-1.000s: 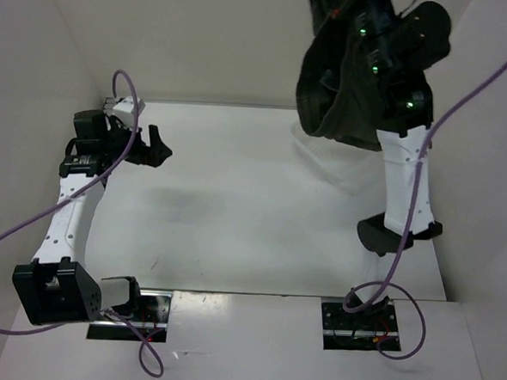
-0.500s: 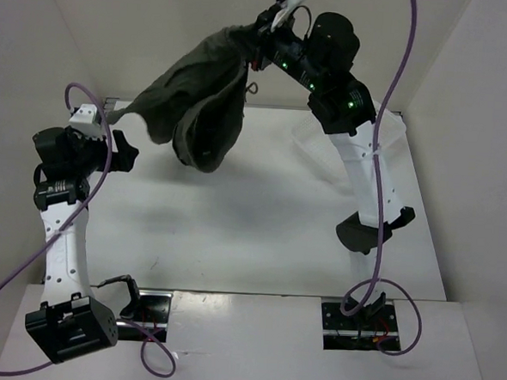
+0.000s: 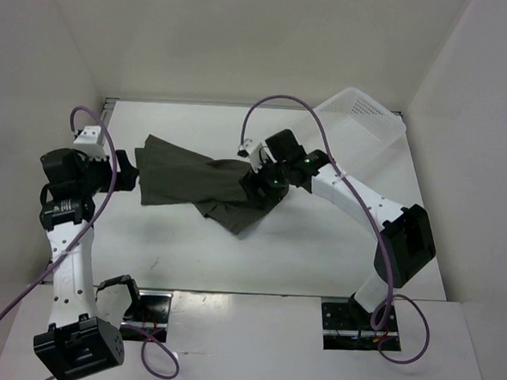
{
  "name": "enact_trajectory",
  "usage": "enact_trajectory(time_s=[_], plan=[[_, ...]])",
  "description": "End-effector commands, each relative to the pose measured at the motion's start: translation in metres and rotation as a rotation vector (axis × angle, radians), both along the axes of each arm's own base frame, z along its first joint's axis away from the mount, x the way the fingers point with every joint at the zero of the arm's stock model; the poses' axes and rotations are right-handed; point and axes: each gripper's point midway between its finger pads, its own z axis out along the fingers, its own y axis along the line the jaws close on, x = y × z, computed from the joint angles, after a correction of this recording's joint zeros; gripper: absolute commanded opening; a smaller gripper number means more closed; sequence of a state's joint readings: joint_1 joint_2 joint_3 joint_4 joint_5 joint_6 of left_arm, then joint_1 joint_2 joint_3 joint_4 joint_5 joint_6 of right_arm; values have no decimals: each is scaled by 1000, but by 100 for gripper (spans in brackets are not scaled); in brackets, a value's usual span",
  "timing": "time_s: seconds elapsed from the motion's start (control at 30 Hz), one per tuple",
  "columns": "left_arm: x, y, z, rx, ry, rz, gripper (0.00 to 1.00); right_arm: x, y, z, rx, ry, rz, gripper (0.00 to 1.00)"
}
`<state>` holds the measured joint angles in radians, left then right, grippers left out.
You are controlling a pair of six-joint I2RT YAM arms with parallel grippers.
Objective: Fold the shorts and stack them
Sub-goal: Move the shorts to the center of the board
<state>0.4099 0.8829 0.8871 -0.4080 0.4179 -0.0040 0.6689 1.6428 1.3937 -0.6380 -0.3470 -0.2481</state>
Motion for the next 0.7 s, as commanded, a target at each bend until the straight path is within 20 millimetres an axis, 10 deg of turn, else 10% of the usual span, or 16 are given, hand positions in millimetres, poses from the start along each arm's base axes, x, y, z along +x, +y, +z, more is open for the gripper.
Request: enact_trajectory(time_s=[0.0, 0.13, 0.3, 0.5, 0.67], plan=[[-7, 0, -17, -10, 42, 11, 99, 24, -4, 55, 114, -212, -36, 84], [-6, -4, -21, -27, 45, -14, 99, 86, -15, 62, 177, -226, -226, 74], [-4, -3, -26, -34, 61, -14, 99, 147, -72, 5, 48, -206, -427, 63], [0, -2, -30, -44, 82, -14, 99, 173, -147, -52, -113, -195, -522, 58], [9, 2, -28, -43, 80, -14, 99, 188, -195, -54, -164, -230, -666, 57]])
